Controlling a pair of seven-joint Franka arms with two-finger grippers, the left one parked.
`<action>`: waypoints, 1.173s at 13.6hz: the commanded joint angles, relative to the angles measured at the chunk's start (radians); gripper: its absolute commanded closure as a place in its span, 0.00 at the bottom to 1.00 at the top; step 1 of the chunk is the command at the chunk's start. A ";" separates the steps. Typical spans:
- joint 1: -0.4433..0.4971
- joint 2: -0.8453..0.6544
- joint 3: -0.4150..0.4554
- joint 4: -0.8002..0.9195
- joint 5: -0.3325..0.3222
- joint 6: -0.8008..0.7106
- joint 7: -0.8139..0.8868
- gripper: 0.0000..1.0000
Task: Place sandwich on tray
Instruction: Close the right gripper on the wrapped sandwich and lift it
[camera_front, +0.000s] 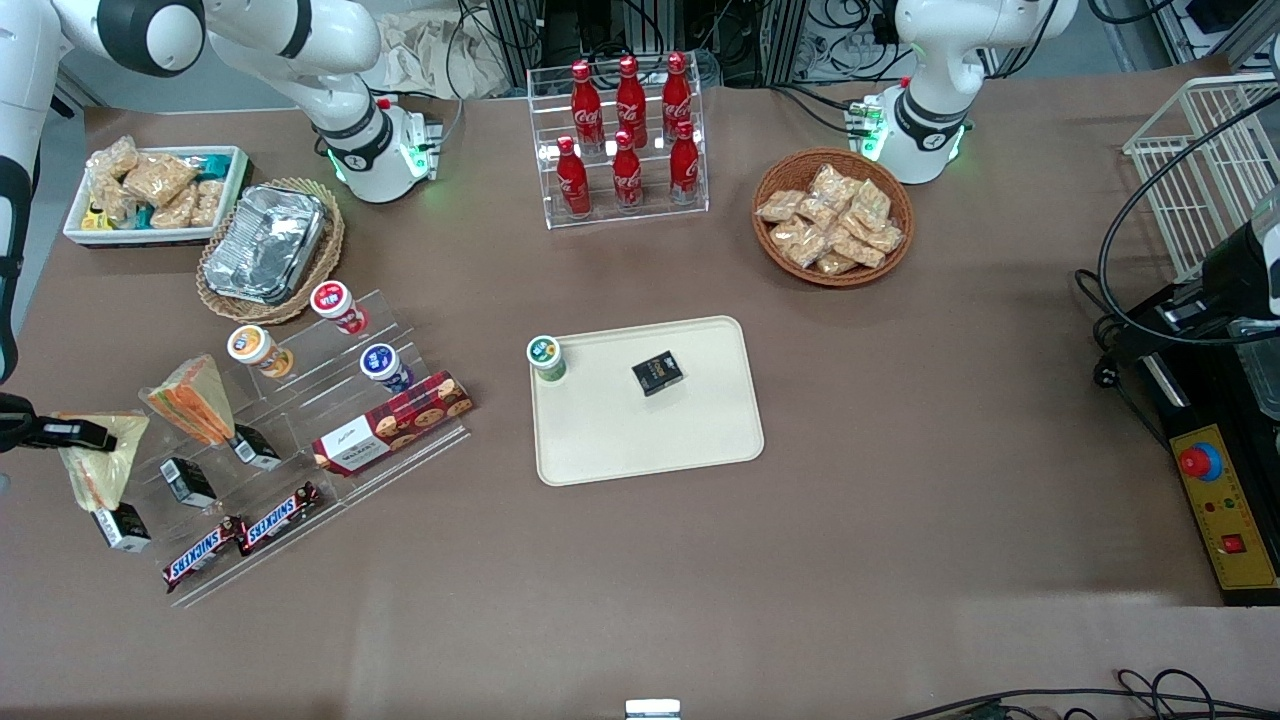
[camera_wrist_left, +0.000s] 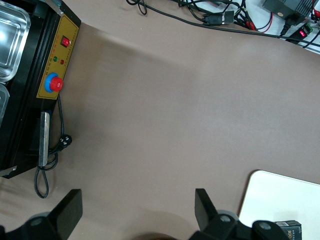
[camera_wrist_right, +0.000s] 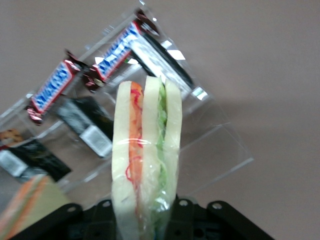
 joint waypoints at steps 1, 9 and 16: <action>0.048 -0.113 -0.011 -0.006 0.007 -0.078 -0.013 0.96; 0.289 -0.280 -0.009 -0.006 -0.092 -0.157 -0.081 0.96; 0.550 -0.294 -0.009 -0.006 -0.131 -0.212 -0.071 1.00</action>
